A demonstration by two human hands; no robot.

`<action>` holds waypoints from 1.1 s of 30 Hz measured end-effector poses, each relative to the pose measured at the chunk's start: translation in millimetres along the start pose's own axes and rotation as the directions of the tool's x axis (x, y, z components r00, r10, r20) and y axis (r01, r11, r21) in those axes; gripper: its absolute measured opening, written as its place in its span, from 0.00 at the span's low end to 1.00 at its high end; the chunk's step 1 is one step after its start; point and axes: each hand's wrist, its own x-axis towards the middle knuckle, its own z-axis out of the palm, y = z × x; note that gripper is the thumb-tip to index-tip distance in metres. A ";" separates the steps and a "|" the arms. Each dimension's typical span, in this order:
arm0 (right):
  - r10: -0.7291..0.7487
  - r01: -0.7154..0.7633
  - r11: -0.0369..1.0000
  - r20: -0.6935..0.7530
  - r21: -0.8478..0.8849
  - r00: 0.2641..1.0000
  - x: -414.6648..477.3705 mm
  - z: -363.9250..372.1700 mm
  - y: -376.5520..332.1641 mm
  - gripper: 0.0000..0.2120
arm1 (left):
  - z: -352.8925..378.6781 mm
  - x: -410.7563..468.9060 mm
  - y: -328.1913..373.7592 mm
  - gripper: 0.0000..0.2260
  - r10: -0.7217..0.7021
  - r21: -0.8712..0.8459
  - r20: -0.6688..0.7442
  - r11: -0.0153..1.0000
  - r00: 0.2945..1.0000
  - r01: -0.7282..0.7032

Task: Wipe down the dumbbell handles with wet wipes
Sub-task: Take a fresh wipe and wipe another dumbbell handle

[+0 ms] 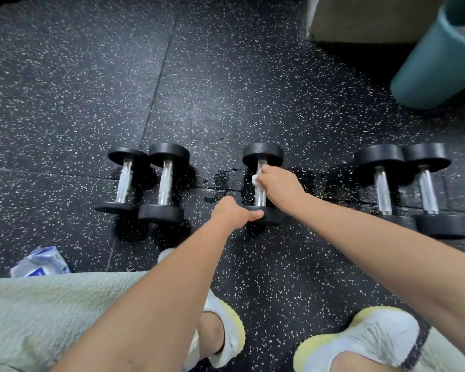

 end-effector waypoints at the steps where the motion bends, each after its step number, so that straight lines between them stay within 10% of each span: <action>1: 0.039 -0.039 0.999 -0.010 -0.015 0.999 9.5 -3.8 0.2 0.08 | -0.6 -0.4 0.0 0.38 0.000 0.001 -0.001 1.000 1.000 0.000; 10: 0.133 -0.133 0.991 -0.023 -0.004 0.991 -0.1 -0.4 -24.7 0.09 | -10.2 0.8 -0.6 0.42 -0.002 0.005 0.053 1.000 0.999 0.002; 14: 0.085 -0.085 0.996 0.005 -0.006 0.996 1.0 2.2 -17.9 0.08 | -12.3 -1.4 7.0 0.28 -0.045 -0.096 0.097 0.994 0.994 0.055; 19: 0.197 -0.195 0.979 -0.036 0.052 0.980 32.0 -11.4 -7.4 0.08 | -6.7 -7.5 17.0 0.53 0.018 0.056 0.082 0.998 0.996 -0.023; 33: 0.195 -0.193 0.981 -0.068 0.028 0.979 29.9 -7.9 -14.5 0.08 | -3.0 1.6 -3.5 0.42 -0.018 -0.027 -0.014 0.999 1.000 0.018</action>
